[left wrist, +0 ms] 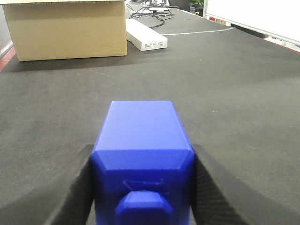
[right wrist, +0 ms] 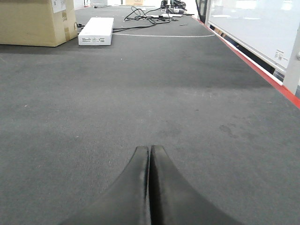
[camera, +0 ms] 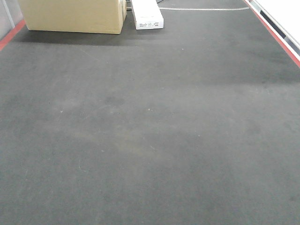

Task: Pour parts from conveyor to right shelf
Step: 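Drive the base away from the conveyor holding the block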

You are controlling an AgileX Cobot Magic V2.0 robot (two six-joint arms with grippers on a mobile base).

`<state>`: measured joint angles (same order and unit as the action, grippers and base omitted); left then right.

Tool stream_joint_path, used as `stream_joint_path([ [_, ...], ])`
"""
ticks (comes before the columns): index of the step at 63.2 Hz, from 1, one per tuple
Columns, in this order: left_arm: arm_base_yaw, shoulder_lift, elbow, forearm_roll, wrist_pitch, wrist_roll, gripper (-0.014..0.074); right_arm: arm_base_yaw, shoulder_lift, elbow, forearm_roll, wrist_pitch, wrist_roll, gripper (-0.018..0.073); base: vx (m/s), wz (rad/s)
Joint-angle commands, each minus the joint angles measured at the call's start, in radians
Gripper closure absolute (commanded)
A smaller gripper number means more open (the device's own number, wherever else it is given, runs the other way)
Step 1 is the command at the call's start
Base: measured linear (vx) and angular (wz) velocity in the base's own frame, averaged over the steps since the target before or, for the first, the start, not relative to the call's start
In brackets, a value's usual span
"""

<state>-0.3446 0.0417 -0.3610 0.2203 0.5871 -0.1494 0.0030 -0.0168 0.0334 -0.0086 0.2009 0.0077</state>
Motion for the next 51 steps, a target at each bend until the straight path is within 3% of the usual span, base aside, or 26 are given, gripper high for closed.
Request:
stream_joint_path([
  [1,0.002,0.011,-0.021,0.004,-0.083,-0.010,0.0603,0.002,-0.010,0.015,-0.006,-0.077,-0.008,0.0568,-0.06,-0.02],
  [51,0.002,0.011,-0.021,0.004,-0.083,-0.010,0.0603,0.002,-0.010,0.015,-0.006,-0.076,-0.008,0.0568,-0.30,0.00],
])
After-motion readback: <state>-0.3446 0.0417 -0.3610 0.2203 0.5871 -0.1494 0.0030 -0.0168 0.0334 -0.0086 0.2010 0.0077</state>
